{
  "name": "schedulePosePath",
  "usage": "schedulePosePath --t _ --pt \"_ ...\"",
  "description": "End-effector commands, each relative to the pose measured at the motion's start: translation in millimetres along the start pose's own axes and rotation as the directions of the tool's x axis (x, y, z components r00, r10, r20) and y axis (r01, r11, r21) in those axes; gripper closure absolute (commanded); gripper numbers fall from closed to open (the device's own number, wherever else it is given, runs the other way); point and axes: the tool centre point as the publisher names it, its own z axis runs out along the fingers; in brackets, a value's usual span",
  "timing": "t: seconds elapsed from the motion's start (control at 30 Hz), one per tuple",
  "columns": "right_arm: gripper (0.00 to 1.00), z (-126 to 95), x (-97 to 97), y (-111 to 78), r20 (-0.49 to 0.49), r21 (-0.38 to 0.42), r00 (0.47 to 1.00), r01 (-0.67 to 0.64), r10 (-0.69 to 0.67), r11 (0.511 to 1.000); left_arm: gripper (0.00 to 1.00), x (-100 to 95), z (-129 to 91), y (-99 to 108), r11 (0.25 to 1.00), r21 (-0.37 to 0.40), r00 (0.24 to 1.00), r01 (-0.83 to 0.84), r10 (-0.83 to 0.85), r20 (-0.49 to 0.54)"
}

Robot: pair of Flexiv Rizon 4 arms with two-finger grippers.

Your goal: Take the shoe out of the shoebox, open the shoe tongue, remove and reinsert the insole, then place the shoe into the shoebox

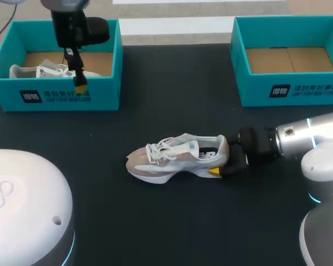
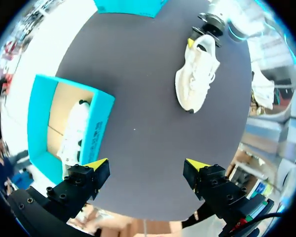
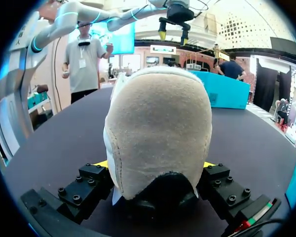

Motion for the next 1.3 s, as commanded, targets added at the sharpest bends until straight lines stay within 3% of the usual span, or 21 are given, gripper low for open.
schedulePosePath --t 0.03,0.1,0.13,0.17,0.2,0.23,0.33,0.37,0.4,0.47,0.5,0.53,0.67,0.73,0.9,1.3 --pt "1.0 5.7 0.1 -1.5 0.001 0.003 1.0 0.0 0.0 1.0 0.0 20.2 12.4 -17.7 0.789 0.022 0.788 0.614 -0.61 -0.082" --pt "1.0 5.7 0.1 -1.5 0.001 0.003 1.0 0.0 0.0 1.0 0.0 38.1 16.8 -24.1 0.68 -0.02 0.675 0.733 -0.73 -0.107" --pt "1.0 5.7 0.1 -1.5 0.001 0.003 1.0 0.0 0.0 1.0 0.0 45.8 18.9 -26.0 0.668 -0.045 0.659 0.742 -0.741 -0.131" --pt "1.0 5.7 0.1 -1.5 0.001 0.003 1.0 0.0 0.0 1.0 0.0 53.6 21.0 -27.8 0.61 -0.024 0.605 0.792 -0.789 -0.11" --pt "1.0 5.7 0.1 -1.5 0.001 0.003 1.0 0.0 0.0 1.0 0.0 60.0 23.1 -30.7 0.594 -0.048 0.587 0.803 -0.801 -0.116" --pt "1.0 5.7 0.1 -1.5 0.001 0.003 1.0 0.0 0.0 1.0 0.0 68.4 23.6 -30.5 0.574 -0.015 0.568 0.819 -0.813 -0.13" --pt "1.0 5.7 0.1 -1.5 0.001 0.003 1.0 0.0 0.0 1.0 0.0 81.9 26.0 -39.7 0.468 -0.049 0.457 0.882 -0.876 -0.154" --pt "1.0 5.7 0.1 -1.5 0.001 0.003 1.0 0.0 0.0 1.0 0.0 85.0 27.1 -44.4 0.465 -0.066 0.452 0.883 -0.879 -0.149" --pt "1.0 5.7 0.1 -1.5 0.001 0.003 1.0 0.0 0.0 1.0 0.0 89.6 29.2 -47.8 0.409 -0.057 0.397 0.911 -0.905 -0.154" --pt "1.0 5.7 0.1 -1.5 0.001 0.003 1.0 0.0 0.0 1.0 0.0 100.2 33.0 -55.4 0.383 -0.071 0.37 0.921 -0.916 -0.154" --pt "1.0 5.7 0.1 -1.5 0.001 0.003 1.0 0.0 0.0 1.0 0.0 103.8 34.8 -60.3 0.319 -0.076 0.302 0.945 -0.937 -0.177" --pt "1.0 5.7 0.1 -1.5 0.001 0.003 1.0 0.0 0.0 1.0 0.0 109.5 36.7 -67.0 0.336 -0.068 0.321 0.939 -0.932 -0.167" --pt "1.0 5.7 0.1 -1.5 0.001 0.003 1.0 0.0 0.0 1.0 0.0 123.8 45.9 -91.4 0.183 -0.093 0.163 0.979 -0.969 -0.186" --pt "1.0 5.7 0.1 -1.5 0.001 0.003 1.0 0.0 0.0 1.0 0.0 132.0 48.7 -101.0 0.142 -0.083 0.123 0.986 -0.973 -0.196" --pt "1.0 5.7 0.1 -1.5 0.001 0.003 1.0 0.0 0.0 1.0 0.0 148.0 49.5 -124.6 0.078 -0.065 0.063 0.995 -0.977 -0.202" --pt "1.0 5.7 0.1 -1.5 0.001 0.003 1.0 0.0 0.0 1.0 0.0 148.0 49.5 -124.6 0.078 -0.065 0.063 0.995 -0.977 -0.202"
